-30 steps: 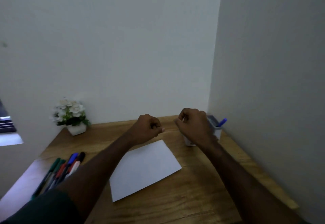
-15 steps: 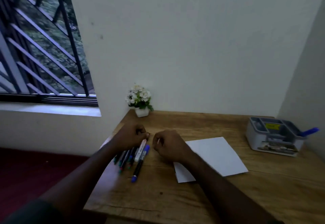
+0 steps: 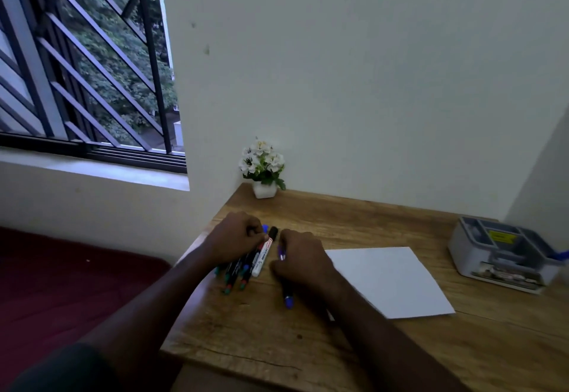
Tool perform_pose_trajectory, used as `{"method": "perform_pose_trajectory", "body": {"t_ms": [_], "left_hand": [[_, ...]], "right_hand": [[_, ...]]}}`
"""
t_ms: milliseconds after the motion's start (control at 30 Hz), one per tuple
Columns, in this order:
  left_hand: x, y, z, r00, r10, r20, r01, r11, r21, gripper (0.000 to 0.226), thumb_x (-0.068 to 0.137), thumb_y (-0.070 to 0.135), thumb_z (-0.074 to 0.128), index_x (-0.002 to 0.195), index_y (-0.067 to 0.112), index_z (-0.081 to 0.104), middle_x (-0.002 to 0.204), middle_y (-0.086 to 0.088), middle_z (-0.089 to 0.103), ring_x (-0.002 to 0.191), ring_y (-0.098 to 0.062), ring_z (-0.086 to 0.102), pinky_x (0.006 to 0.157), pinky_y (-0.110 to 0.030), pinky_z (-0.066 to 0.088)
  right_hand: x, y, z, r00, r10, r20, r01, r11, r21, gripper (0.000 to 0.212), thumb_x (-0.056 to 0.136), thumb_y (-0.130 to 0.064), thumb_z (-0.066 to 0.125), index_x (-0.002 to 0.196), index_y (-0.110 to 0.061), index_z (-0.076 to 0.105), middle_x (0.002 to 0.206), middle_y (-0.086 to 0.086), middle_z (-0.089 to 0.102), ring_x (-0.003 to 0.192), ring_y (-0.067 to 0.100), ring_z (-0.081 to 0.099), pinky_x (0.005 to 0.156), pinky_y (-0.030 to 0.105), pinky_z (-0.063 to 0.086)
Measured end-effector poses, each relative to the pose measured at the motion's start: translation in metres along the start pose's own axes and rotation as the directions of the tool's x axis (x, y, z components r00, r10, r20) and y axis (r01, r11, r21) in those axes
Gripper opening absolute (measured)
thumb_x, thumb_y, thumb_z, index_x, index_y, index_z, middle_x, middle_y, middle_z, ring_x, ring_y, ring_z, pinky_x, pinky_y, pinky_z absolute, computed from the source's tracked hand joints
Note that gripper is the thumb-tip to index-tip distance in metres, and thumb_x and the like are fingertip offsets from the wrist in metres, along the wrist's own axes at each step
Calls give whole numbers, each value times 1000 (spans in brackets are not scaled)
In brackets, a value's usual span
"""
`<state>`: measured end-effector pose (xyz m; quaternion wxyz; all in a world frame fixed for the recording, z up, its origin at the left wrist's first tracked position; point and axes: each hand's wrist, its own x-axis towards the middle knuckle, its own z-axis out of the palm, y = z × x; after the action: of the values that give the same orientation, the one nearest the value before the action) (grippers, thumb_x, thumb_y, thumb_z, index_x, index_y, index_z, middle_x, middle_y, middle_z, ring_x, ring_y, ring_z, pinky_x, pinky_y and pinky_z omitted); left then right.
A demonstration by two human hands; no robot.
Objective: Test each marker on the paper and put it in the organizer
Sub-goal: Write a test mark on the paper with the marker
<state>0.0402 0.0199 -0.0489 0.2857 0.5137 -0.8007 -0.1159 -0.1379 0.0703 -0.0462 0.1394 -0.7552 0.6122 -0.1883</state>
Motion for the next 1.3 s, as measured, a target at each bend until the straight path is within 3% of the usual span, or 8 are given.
{"method": "perform_pose_trajectory", "body": {"t_ms": [167,300,467,633,833,1100,1233,1300], "left_hand": [[3,6,7,999,13,-39,-17,994,-104,12,82,34,69,71,31,67,70,11,66,68,-2,61,66,-31,52],[6,29,8,993,40,-108,-73,946,-316,13,95,22,58,97,29,70,74,-1,71,68,-8,65,60,-14,47],[27,49,26,998,-32,-46,0,819,-574,23,103,23,46,105,14,67,80,-16,68,46,-11,55,47,-29,45],[48,75,51,994,109,24,-72,787,-613,28,101,26,50,96,9,72,81,-12,70,49,-25,57,50,-35,47],[71,92,65,982,182,52,-114,788,-605,10,90,8,66,88,2,74,64,8,69,50,-11,58,52,-22,47],[84,75,69,964,237,119,-98,735,-671,7,87,4,68,85,0,74,68,0,70,55,-8,56,53,-21,45],[89,56,67,984,161,71,-81,770,-632,12,91,11,66,100,8,72,82,-15,71,60,-13,58,56,-26,48],[90,47,66,991,108,82,-37,797,-603,21,91,14,66,112,14,69,90,-10,71,65,-7,59,60,-24,49]], "right_hand": [[7,-6,-10,992,127,-1,-127,991,44,17,84,-20,64,97,-9,61,102,9,65,97,25,63,73,35,51],[4,0,-42,993,119,16,-116,911,396,12,94,-15,56,102,-13,65,88,8,71,82,21,70,74,38,57],[13,46,-66,965,-187,-182,197,980,37,18,100,-17,46,88,-21,58,77,-3,58,70,13,53,66,31,36],[14,105,-49,915,-291,-278,309,951,20,21,105,-32,44,87,-26,54,76,-14,50,70,4,46,64,20,31],[17,137,-49,884,-285,-370,215,951,-220,23,103,-49,36,97,-34,53,84,-20,47,72,2,44,60,26,34],[15,138,-48,909,-249,-334,150,943,-297,43,96,-65,24,107,-37,55,85,-9,69,74,13,64,59,31,46],[11,138,-60,915,-199,-350,170,979,-113,33,102,-33,43,135,-34,47,111,-5,69,100,14,64,74,27,41],[7,143,-70,899,-221,-378,264,962,67,42,99,-8,43,134,-32,48,100,-3,68,92,10,65,74,25,46]]}}
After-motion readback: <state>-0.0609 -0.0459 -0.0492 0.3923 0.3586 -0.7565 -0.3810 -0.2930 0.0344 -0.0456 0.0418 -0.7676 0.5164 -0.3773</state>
